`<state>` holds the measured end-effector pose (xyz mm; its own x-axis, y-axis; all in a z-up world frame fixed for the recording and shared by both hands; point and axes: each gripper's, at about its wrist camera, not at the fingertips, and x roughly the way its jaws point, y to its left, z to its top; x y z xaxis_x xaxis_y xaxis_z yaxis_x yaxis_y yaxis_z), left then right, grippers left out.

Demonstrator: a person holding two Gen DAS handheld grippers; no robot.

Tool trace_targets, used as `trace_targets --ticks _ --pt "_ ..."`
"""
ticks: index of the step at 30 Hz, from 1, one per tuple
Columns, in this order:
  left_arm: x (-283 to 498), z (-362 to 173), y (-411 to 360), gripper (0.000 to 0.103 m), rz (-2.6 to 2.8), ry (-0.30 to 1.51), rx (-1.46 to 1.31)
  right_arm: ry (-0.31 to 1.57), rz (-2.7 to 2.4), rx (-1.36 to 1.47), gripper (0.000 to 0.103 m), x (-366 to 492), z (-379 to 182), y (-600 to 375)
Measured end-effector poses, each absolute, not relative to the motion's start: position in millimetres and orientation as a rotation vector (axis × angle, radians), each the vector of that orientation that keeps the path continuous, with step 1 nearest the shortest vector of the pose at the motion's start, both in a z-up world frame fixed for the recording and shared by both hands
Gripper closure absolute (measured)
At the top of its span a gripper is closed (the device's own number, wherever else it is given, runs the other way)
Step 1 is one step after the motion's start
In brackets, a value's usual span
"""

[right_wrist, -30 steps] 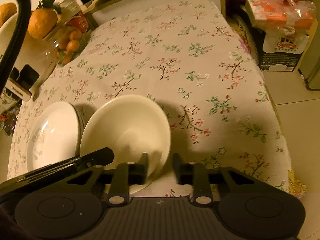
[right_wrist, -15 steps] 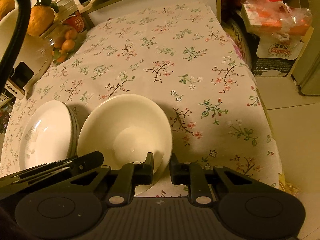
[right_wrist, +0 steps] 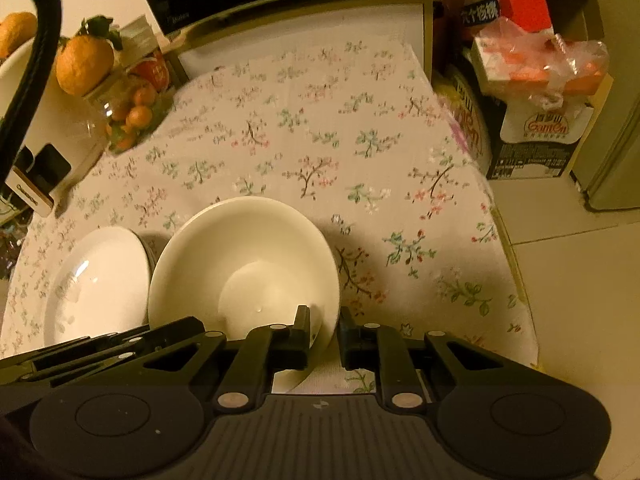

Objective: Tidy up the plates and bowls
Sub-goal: 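Lift the bowl and lower it onto the white plate stack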

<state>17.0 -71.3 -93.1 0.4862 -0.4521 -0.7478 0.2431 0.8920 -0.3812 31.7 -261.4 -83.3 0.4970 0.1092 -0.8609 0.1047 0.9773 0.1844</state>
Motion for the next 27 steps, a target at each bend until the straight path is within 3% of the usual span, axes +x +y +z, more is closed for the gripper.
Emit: trace_targets --ticks 27 --pt "17.2 -59.3 -14.5 0.088 -0.37 0.887 -0.31 0.938 0.097 0.183 0.09 42.6 -43.4 -211.9"
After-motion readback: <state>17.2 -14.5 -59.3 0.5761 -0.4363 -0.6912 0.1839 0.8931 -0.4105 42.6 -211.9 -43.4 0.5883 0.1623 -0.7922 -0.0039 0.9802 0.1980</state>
